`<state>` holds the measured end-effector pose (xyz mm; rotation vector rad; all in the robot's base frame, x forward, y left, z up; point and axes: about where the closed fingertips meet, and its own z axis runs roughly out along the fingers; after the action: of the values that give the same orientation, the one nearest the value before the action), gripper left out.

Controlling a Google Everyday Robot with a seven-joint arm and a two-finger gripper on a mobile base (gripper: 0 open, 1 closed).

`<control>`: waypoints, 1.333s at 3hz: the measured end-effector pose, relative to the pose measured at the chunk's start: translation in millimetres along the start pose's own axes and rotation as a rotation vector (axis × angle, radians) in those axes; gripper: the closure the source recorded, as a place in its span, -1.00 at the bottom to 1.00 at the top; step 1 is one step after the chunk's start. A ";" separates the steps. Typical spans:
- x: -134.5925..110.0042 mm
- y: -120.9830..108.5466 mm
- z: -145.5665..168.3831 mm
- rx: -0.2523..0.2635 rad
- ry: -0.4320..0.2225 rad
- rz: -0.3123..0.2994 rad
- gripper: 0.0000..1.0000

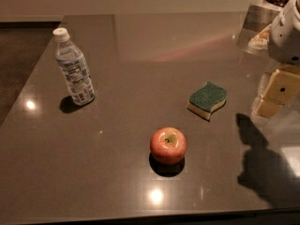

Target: Knock blue plastic bottle over

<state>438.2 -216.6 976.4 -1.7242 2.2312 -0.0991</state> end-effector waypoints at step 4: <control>-118.1 8.7 12.3 -0.111 -0.371 -0.107 -1.00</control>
Offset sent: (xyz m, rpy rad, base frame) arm 0.0160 0.0597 0.0031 0.2434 0.0231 0.1897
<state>459.7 -100.0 987.0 -1.7501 1.9059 0.3024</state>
